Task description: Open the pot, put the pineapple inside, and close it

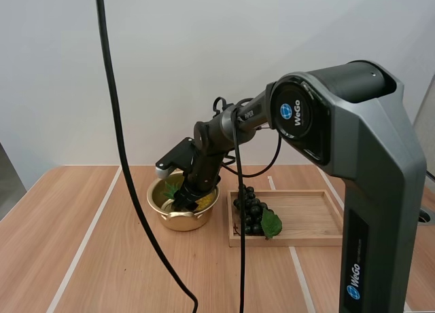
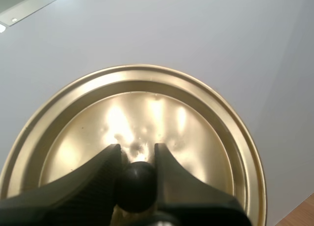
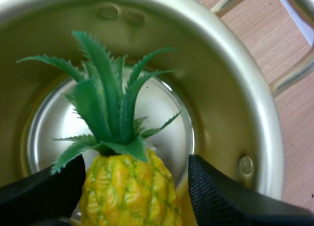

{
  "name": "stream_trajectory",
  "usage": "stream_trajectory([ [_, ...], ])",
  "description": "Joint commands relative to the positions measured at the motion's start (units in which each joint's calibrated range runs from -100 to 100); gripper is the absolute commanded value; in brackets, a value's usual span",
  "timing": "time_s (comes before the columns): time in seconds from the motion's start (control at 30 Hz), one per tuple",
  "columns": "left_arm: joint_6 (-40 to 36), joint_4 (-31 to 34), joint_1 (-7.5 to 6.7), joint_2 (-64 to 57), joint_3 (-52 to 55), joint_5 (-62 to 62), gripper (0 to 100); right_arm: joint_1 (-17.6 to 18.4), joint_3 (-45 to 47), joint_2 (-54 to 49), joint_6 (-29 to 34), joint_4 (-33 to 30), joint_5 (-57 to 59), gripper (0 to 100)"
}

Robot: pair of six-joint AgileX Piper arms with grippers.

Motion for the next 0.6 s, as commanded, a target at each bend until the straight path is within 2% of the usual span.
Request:
stream_trajectory([
  [0.0, -0.38, -0.06, 0.11, -0.38, -0.42, -0.04, 0, 0.02, 0.53, -0.43, -0.47, -1.09, 3.11, 100],
  [0.27, -0.38, -0.06, 0.11, -0.38, -0.42, -0.04, 0, 0.02, -0.8, -1.14, -0.38, -1.09, 4.02, 100],
  [0.57, -0.38, -0.06, 0.11, -0.24, -0.42, 0.07, 0, 0.02, -1.14, -7.12, -0.38, -0.79, 2.79, 100],
])
